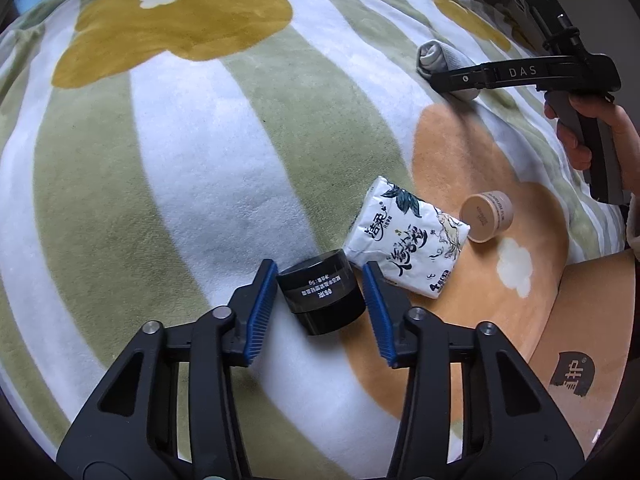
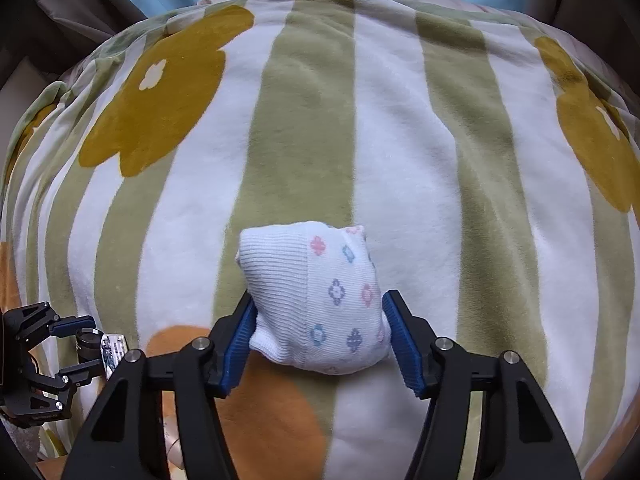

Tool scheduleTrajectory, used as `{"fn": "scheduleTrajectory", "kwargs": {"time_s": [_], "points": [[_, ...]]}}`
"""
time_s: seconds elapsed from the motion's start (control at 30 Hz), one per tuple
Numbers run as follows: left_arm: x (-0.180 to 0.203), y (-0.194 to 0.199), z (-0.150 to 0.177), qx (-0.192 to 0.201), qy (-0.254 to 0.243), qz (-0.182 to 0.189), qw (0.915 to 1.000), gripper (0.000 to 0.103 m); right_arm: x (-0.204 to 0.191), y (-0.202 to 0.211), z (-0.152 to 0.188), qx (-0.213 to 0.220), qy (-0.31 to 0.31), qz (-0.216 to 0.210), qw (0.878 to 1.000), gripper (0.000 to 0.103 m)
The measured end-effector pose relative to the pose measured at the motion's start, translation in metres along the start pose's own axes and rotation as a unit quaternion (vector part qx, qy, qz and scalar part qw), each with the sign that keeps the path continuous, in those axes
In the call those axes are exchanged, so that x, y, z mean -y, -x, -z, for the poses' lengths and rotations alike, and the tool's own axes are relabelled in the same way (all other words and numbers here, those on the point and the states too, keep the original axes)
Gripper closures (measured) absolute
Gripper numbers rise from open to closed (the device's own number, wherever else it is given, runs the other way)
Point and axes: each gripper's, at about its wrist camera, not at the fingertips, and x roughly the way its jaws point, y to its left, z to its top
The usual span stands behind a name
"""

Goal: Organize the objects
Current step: 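Grasp the black jar with the left tool while the right tool grasps the white sock, then carry the black jar and white sock over the cardboard box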

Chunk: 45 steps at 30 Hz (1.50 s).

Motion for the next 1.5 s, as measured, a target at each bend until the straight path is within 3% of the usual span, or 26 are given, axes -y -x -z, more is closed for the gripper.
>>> {"fn": "scheduleTrajectory", "kwargs": {"time_s": [0.53, 0.97, 1.27, 1.5], "points": [[0.004, 0.010, -0.002, 0.004, 0.003, -0.006, 1.0000, 0.064, 0.006, 0.015, 0.006, 0.012, -0.005, 0.003, 1.000, 0.055], [0.016, 0.064, -0.003, 0.039, 0.024, -0.008, 0.9989, 0.065, -0.019, 0.054, 0.003, 0.037, 0.013, -0.019, 0.999, 0.057], [0.043, 0.136, 0.003, 0.074, 0.038, -0.027, 0.9962, 0.065, -0.044, 0.128, 0.014, 0.069, 0.042, -0.039, 0.996, 0.057], [0.084, 0.188, 0.031, 0.109, 0.058, -0.030, 0.9919, 0.065, -0.063, 0.193, 0.050, 0.082, 0.073, -0.056, 0.992, 0.057]]}}
